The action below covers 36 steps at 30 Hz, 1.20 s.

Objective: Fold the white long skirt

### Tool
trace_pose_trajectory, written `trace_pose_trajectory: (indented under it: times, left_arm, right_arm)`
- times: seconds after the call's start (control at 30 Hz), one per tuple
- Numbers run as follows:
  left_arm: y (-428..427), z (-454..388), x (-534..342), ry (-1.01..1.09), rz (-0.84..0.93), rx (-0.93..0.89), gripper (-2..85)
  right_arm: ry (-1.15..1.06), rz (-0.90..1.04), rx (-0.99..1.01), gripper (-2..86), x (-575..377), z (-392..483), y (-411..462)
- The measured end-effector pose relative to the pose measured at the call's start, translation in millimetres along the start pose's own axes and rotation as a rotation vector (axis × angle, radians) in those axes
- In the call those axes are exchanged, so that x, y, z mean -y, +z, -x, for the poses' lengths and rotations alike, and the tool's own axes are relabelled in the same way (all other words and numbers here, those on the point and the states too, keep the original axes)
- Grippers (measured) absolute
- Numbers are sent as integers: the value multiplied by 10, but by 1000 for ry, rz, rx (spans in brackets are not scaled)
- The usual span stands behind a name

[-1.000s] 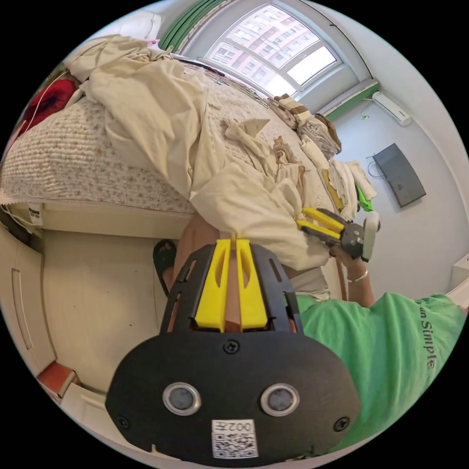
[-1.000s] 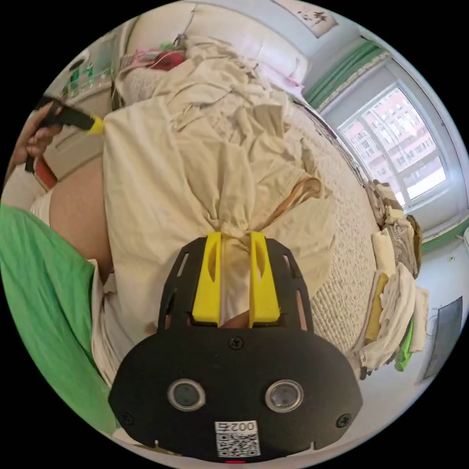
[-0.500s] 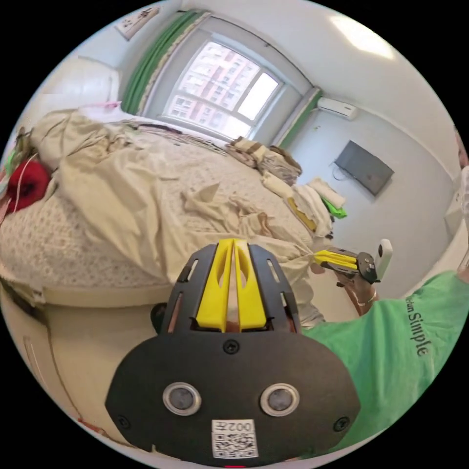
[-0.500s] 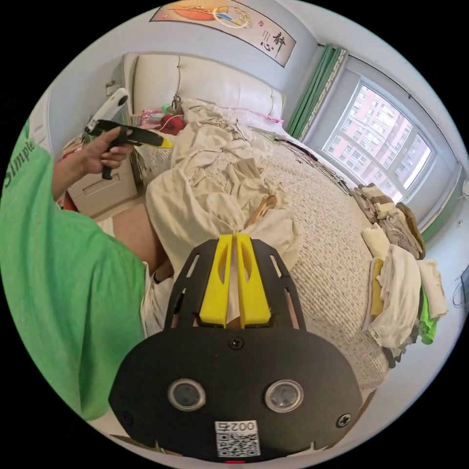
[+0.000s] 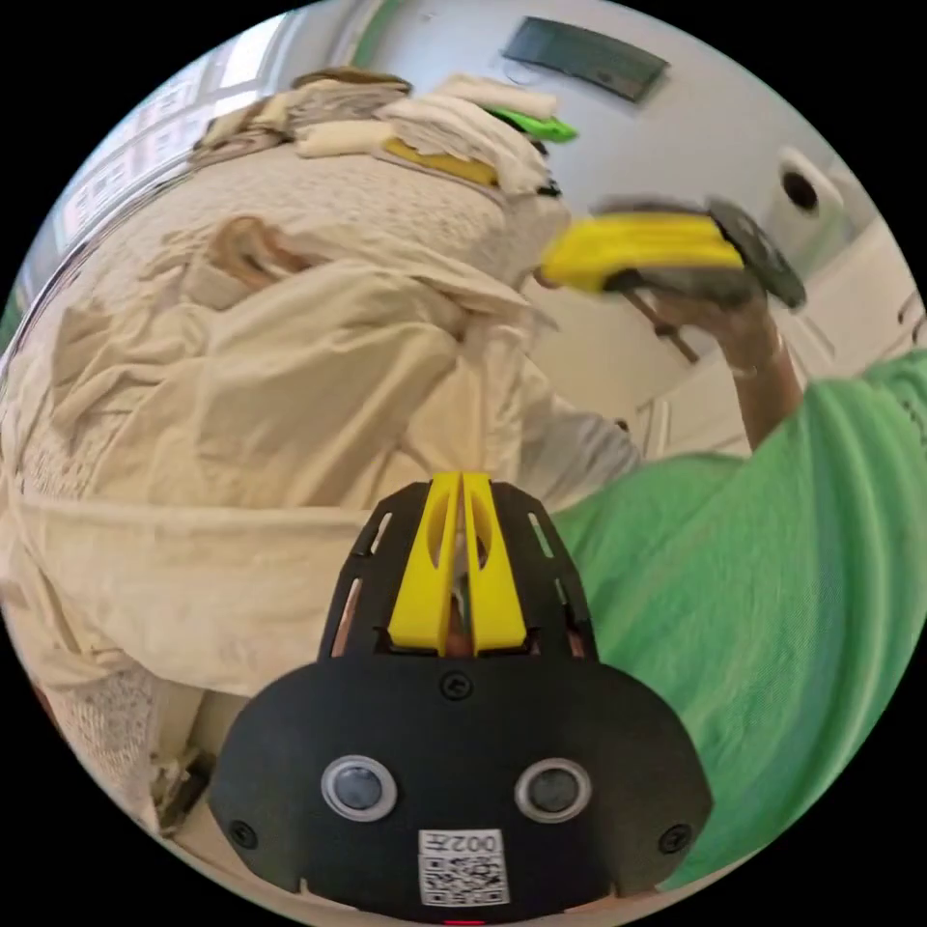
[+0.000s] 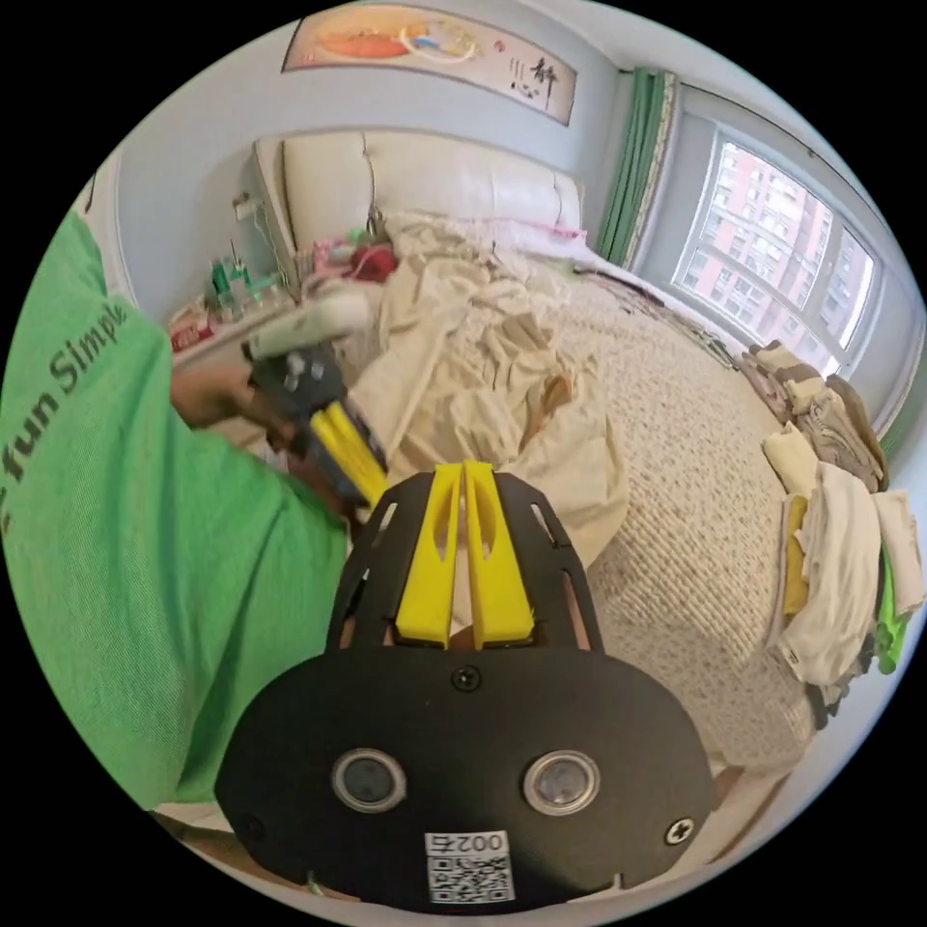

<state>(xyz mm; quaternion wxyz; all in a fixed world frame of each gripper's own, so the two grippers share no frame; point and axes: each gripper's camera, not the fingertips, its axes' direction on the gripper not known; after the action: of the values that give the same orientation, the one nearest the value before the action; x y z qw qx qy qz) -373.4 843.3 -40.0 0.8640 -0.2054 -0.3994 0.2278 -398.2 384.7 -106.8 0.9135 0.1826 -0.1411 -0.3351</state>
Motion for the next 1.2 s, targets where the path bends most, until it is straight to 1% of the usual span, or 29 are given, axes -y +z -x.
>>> trace_pose_trajectory:
  times: [0.03,0.1,0.17,0.23,0.27,0.3,0.33,0.37,0.4,0.43,0.47,0.5,0.6,0.67,0.73,0.8,0.83,0.9,0.97,1.03,1.1,1.13,1.2]
  left_arm:
    - [62,-128,-14,44,29,11,-9]
    - [107,-269,-50,83,43,86,-9]
    - [87,-338,-88,92,37,127,-10]
    - [28,-313,-122,67,16,105,-10]
    - [-17,-282,-153,47,-1,84,-10]
    - [-39,-265,-170,36,-11,76,-10]
    - [-82,-231,-210,12,-31,69,-10]
    - [-120,-198,-254,-8,-46,66,-10]
    - [-138,-181,-277,-18,-53,68,-10]
    - [-178,-148,-325,-37,-66,83,-10]
    - [-227,-109,-375,-59,-85,114,-10]
    - [-255,-86,-399,-71,-95,133,-10]
    - [-442,81,-464,-140,-173,211,-10]
    - [-610,255,-416,-182,-259,210,-9]
    - [-686,324,-287,-168,-291,207,-9]
    - [-724,285,-115,-106,-316,216,-9]
    - [-729,228,-2,-65,-341,228,-9]
    - [-683,145,150,-7,-365,224,-9]
    - [-496,84,330,35,-326,184,-9]
    - [-290,54,415,52,-266,148,-9]
    - [-24,45,452,46,-160,134,-9]
    - [174,55,443,31,-63,121,-9]
    - [176,61,309,-9,-137,110,-9]
  right_arm:
    - [14,-18,-22,6,33,-31,31]
    - [121,-52,-193,73,181,-185,237]
    - [198,-19,-260,113,290,-315,452]
    - [253,50,-223,122,381,-419,694]
    - [282,113,-191,126,416,-465,872]
    - [310,205,-186,119,420,-503,1063]
    - [322,254,-198,116,410,-521,1154]
    - [333,326,-229,93,371,-547,1280]
    - [336,337,-232,59,310,-558,1286]
    - [345,312,-223,36,270,-564,1239]
    - [363,235,-183,9,178,-583,1078]
    - [395,168,-156,1,77,-631,888]
    - [455,88,-169,-6,-205,-769,425]
    - [459,113,-166,-8,-349,-806,223]
    - [420,216,-180,-8,-442,-771,125]
    - [276,397,-219,-9,-521,-574,122]
    - [231,459,-202,-9,-547,-511,156]
    - [103,743,-10,-9,-748,-261,403]
    - [20,880,125,-9,-933,-57,583]
    - [0,915,198,-8,-1044,45,675]
    - [65,868,175,-6,-1042,-54,670]
    - [87,852,166,-6,-1031,-105,653]
    - [171,754,122,-4,-950,-341,522]
